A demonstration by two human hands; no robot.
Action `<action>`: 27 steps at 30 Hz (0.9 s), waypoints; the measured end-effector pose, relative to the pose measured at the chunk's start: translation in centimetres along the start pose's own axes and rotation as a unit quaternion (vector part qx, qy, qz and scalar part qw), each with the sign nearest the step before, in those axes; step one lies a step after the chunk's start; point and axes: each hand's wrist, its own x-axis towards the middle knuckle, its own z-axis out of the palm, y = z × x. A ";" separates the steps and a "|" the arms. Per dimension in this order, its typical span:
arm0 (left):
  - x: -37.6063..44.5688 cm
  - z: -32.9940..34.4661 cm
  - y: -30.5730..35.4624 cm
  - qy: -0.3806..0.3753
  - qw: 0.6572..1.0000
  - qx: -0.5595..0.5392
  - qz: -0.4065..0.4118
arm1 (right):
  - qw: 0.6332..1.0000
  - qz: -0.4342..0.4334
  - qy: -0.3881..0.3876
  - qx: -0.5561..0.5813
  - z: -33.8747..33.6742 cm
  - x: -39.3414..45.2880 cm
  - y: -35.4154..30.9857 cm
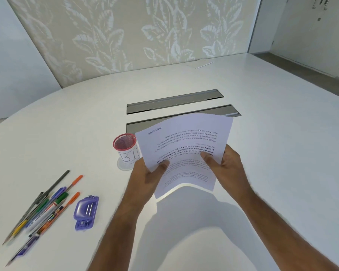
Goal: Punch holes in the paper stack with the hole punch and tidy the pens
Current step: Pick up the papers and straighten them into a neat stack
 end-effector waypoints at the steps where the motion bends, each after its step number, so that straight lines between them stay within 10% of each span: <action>1: -0.1 0.3 -0.2 0.000 1.000 0.002 -0.012 | 1.000 0.009 -0.003 -0.015 0.0 -0.1 0.4; 27: 0.1 0.3 -0.8 0.093 0.989 -0.068 -0.092 | 0.995 0.052 -0.080 -0.040 -1.1 -1.1 3.7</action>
